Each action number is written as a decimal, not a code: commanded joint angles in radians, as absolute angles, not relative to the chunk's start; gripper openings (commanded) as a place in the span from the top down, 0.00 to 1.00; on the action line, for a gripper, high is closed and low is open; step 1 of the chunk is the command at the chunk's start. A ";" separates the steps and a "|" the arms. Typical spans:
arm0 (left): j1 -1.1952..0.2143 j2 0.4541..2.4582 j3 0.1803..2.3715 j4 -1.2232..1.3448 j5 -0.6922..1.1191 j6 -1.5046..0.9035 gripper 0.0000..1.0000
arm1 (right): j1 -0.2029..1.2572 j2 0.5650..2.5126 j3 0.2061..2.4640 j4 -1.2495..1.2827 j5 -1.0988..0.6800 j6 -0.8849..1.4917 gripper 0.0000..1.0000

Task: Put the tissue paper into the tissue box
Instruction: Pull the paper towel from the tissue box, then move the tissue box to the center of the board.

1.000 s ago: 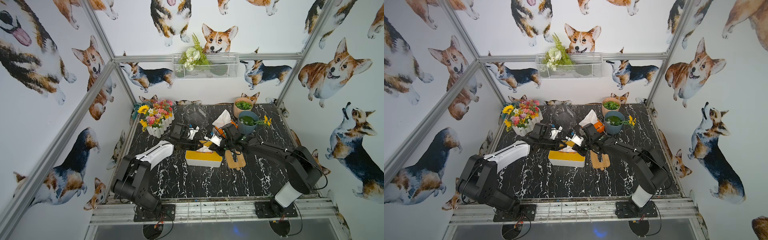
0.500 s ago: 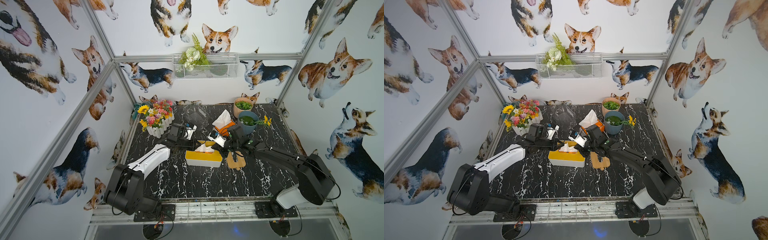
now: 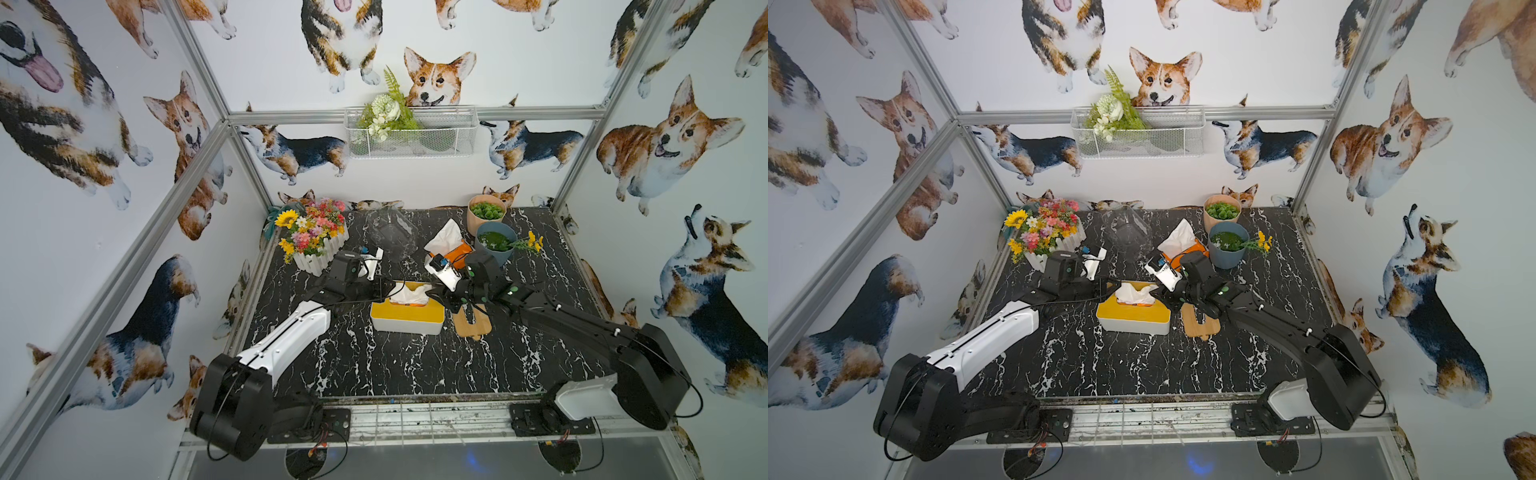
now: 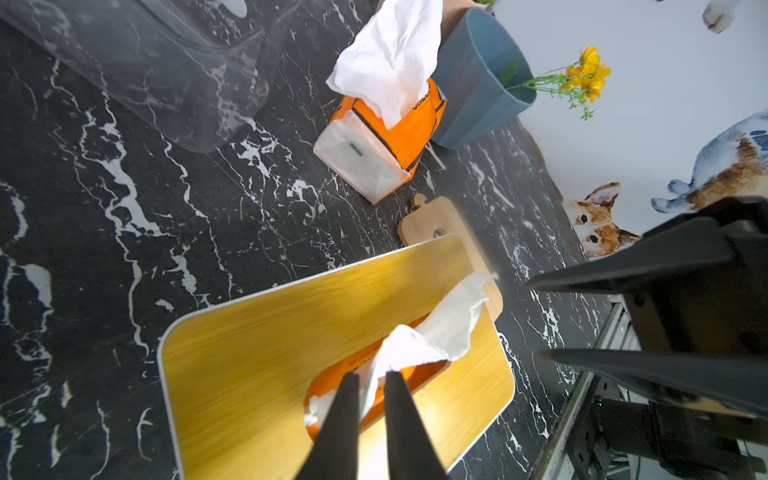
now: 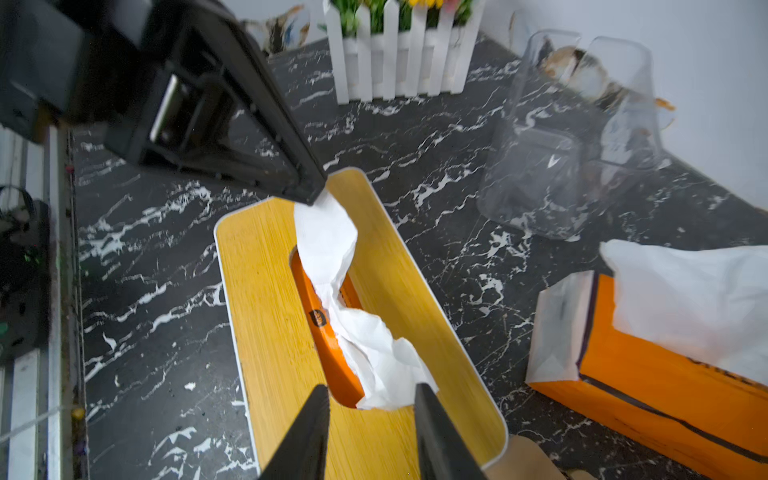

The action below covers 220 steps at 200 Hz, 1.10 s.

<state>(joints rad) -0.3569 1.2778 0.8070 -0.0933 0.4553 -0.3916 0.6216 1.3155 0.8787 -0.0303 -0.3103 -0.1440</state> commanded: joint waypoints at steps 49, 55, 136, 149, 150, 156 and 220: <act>-0.339 1.086 0.708 -0.053 0.275 -0.439 0.02 | 0.624 1.049 0.581 0.186 -0.254 0.543 0.11; -0.338 1.066 0.684 -0.045 0.258 -0.447 0.00 | 0.624 1.040 0.546 0.212 -0.249 0.597 0.10; -0.314 0.980 0.623 0.002 0.186 -0.486 0.00 | 0.707 1.195 0.414 0.517 -0.166 0.815 0.05; -0.311 0.978 0.626 0.000 0.188 -0.479 0.00 | 0.730 1.252 0.434 0.562 -0.157 0.823 0.05; -0.311 0.977 0.626 -0.001 0.187 -0.478 0.00 | 0.732 1.256 0.436 0.566 -0.156 0.823 0.05; -0.308 0.976 0.625 -0.001 0.187 -0.473 0.00 | 0.744 1.284 0.445 0.588 -0.151 0.828 0.05; -0.271 0.967 0.644 -0.010 0.224 -0.436 0.00 | 0.835 1.596 0.616 0.791 -0.137 0.929 0.09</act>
